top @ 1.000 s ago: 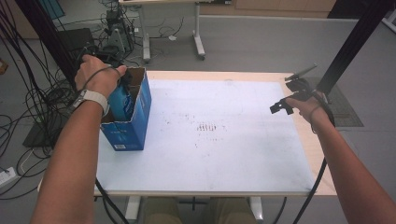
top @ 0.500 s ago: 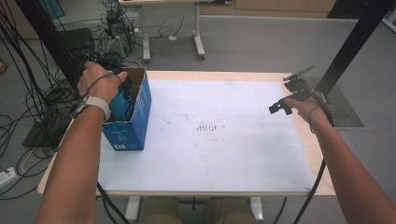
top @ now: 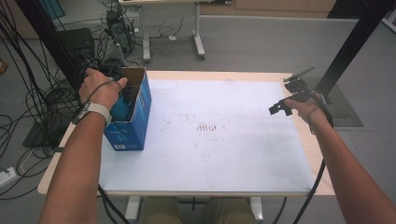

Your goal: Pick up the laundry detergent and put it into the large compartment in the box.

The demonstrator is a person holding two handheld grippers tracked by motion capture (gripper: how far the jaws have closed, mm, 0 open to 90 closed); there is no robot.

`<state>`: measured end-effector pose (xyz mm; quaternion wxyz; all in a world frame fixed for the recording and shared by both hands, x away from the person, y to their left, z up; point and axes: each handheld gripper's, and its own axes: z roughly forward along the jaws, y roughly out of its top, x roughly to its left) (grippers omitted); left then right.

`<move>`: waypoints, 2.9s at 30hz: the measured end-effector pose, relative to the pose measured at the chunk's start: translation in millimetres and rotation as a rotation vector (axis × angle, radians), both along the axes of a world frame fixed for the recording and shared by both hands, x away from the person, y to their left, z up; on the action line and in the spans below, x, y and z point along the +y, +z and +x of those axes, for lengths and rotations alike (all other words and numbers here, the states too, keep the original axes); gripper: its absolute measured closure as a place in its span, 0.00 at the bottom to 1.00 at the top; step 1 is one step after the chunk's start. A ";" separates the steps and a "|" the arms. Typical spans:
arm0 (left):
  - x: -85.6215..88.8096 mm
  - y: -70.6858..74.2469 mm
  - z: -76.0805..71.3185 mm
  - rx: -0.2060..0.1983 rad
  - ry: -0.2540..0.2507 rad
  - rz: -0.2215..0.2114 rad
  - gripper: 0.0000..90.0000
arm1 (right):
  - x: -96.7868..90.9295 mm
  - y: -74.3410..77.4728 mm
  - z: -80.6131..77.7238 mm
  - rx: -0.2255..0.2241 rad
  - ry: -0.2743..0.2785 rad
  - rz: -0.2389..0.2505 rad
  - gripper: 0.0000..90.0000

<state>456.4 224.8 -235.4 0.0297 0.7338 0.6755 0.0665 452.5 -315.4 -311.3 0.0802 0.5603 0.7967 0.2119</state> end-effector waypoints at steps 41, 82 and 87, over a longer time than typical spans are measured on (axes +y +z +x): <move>1.7 -35.6 0.1 0.038 0.002 -0.001 0.42 | -2.5 -8.7 -0.9 0.013 -0.010 0.007 0.10; 4.1 -39.7 2.1 0.056 0.007 -0.011 0.41 | -3.0 -11.2 -4.3 0.014 -0.003 0.005 0.10; 3.6 -39.7 2.0 0.055 0.006 -0.010 0.41 | -3.0 -11.7 -4.6 0.015 -0.002 0.005 0.10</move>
